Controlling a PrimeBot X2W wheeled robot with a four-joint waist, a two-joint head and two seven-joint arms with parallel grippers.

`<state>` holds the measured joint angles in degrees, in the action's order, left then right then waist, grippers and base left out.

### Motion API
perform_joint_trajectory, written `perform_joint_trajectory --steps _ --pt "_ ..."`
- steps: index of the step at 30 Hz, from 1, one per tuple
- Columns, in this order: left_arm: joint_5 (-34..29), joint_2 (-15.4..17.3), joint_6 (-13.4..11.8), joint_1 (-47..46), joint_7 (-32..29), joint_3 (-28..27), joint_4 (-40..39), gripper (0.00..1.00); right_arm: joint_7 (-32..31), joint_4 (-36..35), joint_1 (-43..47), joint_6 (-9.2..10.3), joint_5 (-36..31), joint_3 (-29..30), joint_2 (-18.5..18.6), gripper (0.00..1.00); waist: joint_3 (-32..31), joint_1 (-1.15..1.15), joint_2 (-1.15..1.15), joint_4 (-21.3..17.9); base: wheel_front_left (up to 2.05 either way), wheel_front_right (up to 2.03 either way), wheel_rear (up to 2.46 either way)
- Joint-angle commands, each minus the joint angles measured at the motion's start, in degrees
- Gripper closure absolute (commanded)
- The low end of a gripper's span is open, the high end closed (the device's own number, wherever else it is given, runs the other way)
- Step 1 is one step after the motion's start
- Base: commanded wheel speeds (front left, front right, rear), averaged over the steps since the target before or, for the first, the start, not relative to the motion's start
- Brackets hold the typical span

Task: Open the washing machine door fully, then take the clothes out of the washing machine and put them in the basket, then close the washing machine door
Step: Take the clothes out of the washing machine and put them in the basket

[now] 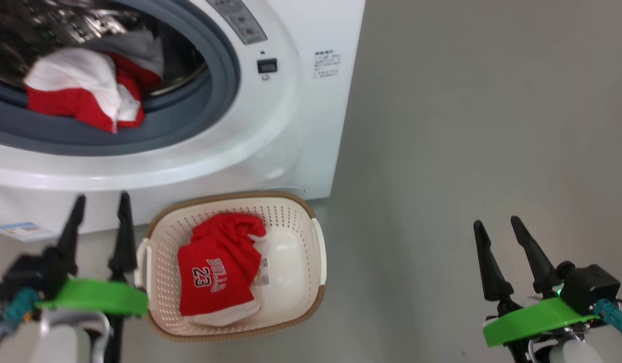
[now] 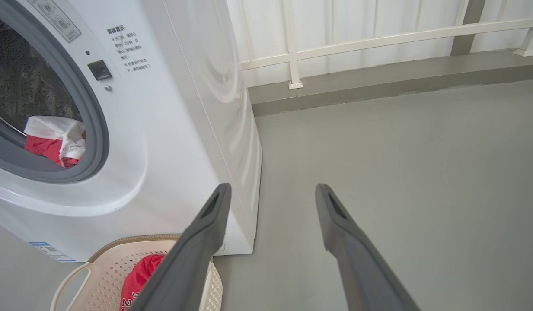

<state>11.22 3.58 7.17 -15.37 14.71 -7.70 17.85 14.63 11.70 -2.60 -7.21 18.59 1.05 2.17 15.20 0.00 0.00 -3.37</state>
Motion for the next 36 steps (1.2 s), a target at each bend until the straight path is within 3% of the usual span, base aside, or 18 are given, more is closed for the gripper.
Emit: perform_joint_trajectory --steps 1,8,18,28,36 --pt "0.2 2.3 0.3 -2.9 0.3 -1.8 0.1 0.0 0.4 -1.5 -1.7 -0.28 0.7 -1.5 0.7 0.0 4.2 0.0 0.0 -1.8 0.0 0.0 0.0" --pt "0.2 7.2 0.3 -17.8 0.3 -2.4 10.0 0.0 0.4 -2.3 -5.3 -0.28 2.2 -2.6 0.7 0.0 11.7 0.0 0.0 -5.7 0.0 0.0 0.0" --pt "-0.9 12.0 0.3 -31.9 0.3 -6.2 21.1 0.0 0.4 -3.5 -8.1 -0.28 3.3 -3.7 0.7 0.0 18.2 0.0 0.0 -9.8 0.0 0.0 0.0" --pt "-4.6 16.8 -1.5 -39.8 0.3 -8.5 28.2 0.0 0.4 -4.3 -9.5 -0.28 3.5 -5.2 0.7 0.0 21.4 0.0 0.0 -12.3 0.0 0.0 0.0" --pt "-7.0 18.7 -3.1 -43.0 0.3 -8.5 31.5 0.0 0.4 -4.5 -9.5 -0.28 3.4 -5.9 0.7 0.0 22.6 0.0 0.0 -12.9 0.0 0.0 0.0"
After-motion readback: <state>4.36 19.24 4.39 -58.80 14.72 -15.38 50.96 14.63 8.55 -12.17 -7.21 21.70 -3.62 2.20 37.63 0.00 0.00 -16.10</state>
